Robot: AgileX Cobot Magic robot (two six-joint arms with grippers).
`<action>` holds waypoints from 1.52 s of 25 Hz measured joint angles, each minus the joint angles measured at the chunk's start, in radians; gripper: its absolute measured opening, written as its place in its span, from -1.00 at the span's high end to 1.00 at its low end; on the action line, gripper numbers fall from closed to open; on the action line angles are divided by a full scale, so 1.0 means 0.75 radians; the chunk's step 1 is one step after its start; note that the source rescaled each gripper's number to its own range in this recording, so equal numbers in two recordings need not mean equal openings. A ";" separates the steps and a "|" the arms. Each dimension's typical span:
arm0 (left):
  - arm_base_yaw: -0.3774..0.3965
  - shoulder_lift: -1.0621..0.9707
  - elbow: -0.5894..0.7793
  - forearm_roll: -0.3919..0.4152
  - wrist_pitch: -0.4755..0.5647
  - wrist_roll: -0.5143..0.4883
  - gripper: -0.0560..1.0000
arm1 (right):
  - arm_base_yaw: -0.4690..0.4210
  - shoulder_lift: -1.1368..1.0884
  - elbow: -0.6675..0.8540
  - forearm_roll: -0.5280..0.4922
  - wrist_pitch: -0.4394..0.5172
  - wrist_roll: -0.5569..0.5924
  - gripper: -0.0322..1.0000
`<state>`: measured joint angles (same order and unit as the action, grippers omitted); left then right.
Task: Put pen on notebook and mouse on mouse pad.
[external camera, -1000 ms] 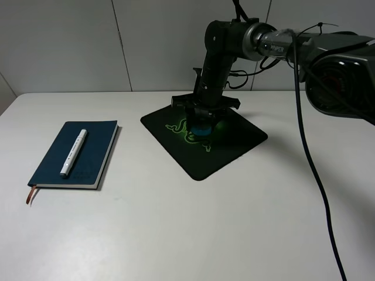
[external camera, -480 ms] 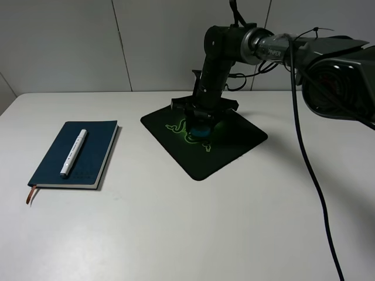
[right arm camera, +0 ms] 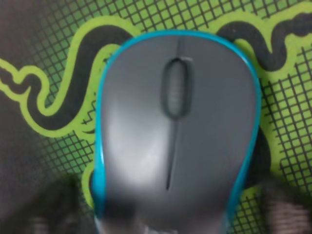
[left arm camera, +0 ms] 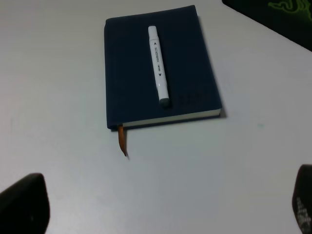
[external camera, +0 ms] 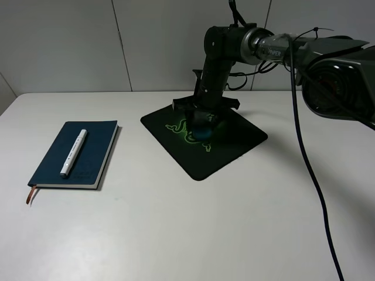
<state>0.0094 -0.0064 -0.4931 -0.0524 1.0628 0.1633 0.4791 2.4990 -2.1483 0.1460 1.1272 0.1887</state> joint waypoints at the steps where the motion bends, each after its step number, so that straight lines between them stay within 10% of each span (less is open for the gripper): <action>1: 0.000 0.000 0.000 0.000 0.000 0.000 -1.00 | 0.000 0.000 0.000 -0.005 0.000 -0.003 -0.57; 7: 0.000 0.000 0.000 0.000 0.000 0.000 -1.00 | 0.000 0.000 0.000 -0.014 0.002 -0.024 -0.99; 38: 0.000 0.000 0.000 -0.001 0.000 0.000 -1.00 | 0.063 -0.364 -0.028 -0.078 0.114 -0.104 -1.00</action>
<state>0.0094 -0.0064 -0.4931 -0.0533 1.0628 0.1633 0.5262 2.2258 -2.1695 0.0875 1.2126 0.1108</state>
